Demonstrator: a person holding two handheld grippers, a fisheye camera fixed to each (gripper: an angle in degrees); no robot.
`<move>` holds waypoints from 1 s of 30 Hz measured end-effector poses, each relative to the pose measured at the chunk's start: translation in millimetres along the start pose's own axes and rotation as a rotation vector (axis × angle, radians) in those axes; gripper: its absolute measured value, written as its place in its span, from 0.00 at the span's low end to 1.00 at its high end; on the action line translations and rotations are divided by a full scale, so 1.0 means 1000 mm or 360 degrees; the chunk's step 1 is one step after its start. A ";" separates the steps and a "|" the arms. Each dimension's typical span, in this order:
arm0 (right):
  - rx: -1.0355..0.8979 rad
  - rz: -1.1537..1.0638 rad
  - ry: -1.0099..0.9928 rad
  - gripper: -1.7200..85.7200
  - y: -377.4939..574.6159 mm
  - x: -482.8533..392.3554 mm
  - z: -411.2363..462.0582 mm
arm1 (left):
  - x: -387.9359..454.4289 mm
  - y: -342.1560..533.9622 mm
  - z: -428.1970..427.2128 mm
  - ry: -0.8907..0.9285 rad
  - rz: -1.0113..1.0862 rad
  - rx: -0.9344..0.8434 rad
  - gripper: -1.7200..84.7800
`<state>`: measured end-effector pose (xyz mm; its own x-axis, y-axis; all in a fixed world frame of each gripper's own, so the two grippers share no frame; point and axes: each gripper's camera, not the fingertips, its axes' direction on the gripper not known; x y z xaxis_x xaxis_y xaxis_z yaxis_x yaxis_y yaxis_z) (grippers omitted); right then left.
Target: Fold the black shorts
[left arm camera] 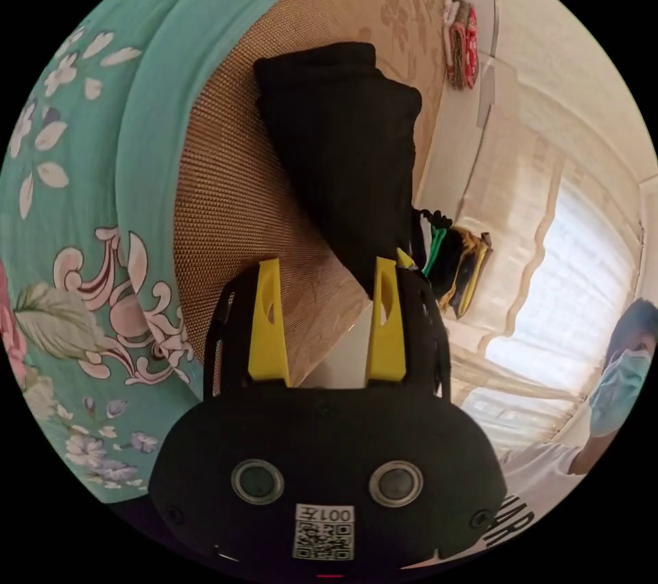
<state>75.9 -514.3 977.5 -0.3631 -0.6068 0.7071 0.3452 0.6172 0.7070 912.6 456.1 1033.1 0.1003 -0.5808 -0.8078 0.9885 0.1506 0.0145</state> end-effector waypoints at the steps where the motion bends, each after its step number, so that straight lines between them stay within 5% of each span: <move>1: 0.0019 0.0019 -0.0068 0.03 0.004 0.001 -0.003 | -0.008 0.004 -0.004 0.0055 -0.0001 0.0041 0.21; 9: 0.0030 0.0165 -0.0467 0.03 0.039 0.012 -0.010 | -0.040 0.014 -0.029 0.0467 -0.0137 0.0205 0.27; 30: -0.0316 0.0023 -0.0374 0.03 0.046 0.083 -0.028 | -0.062 0.013 -0.064 0.0980 -0.0162 0.0390 0.27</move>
<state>86.4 -549.9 1069.1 -0.5392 -0.4522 0.7105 0.5054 0.5011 0.7025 911.7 544.9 1045.7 -0.0056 -0.0089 -0.9999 0.9940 -0.1092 -0.0046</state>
